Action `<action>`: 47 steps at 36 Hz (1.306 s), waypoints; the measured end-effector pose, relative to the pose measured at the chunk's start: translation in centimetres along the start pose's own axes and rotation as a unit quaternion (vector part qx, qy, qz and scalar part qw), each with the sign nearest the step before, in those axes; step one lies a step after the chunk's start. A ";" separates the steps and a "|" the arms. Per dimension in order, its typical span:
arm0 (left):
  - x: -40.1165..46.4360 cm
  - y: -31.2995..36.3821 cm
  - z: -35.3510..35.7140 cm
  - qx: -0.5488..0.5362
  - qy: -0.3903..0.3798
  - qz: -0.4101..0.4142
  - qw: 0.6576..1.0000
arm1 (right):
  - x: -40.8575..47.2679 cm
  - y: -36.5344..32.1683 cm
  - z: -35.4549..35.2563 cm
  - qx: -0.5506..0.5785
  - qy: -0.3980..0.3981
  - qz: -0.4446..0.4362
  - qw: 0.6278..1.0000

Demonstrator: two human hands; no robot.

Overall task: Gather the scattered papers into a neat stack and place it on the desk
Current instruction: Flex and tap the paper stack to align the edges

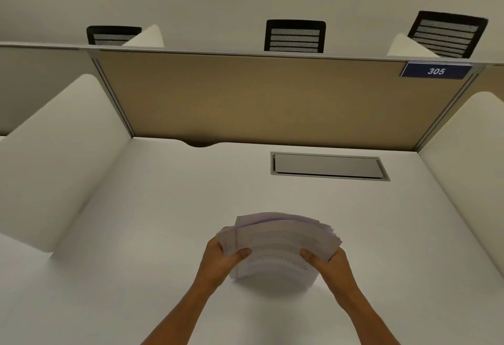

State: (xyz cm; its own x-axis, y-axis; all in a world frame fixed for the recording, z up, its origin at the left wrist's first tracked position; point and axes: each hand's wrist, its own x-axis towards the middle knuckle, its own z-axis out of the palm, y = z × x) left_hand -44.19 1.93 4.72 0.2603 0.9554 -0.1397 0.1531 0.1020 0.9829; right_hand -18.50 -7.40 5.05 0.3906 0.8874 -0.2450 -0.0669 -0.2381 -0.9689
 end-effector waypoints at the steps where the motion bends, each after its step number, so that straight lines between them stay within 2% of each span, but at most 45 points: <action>1: 0.0 0.0 0.1 0.000 -0.001 0.000 1.000 | 0.1 0.1 0.0 0.000 0.004 -0.001 1.000; 9: 0.3 0.4 0.9 -0.026 0.028 -0.019 0.999 | 0.0 -0.6 0.8 0.012 0.007 -0.012 1.000; 15: 0.0 0.6 0.0 -0.017 -0.013 -0.005 1.000 | -0.2 -0.8 -0.6 0.011 -0.016 -0.036 0.999; 23: 0.3 -0.3 0.8 -0.004 -0.032 -0.051 0.998 | 0.3 0.6 0.4 -0.005 -0.007 0.015 1.000; 27: 0.7 0.2 1.1 -0.032 -0.015 -0.057 0.998 | 0.4 0.2 0.7 -0.003 0.003 0.011 1.000; 34: 0.4 1.0 0.2 -0.016 -0.025 -0.010 1.000 | 0.3 -0.1 -0.7 0.004 0.001 0.005 1.000; 41: 0.4 -0.3 1.4 -0.030 -0.003 -0.063 0.998 | 0.7 0.7 0.3 0.000 0.002 0.027 1.000; 47: 0.5 0.4 2.4 -0.065 0.030 -0.046 0.996 | 0.6 0.1 0.6 0.018 0.016 0.006 1.000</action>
State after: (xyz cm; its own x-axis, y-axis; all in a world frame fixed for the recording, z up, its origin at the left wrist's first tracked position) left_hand -41.74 1.75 4.74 0.1938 0.9548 -0.2255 0.0481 0.2204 0.9742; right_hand -18.80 -6.70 4.83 0.4190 0.8710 -0.2566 -0.1045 -0.2345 -0.9665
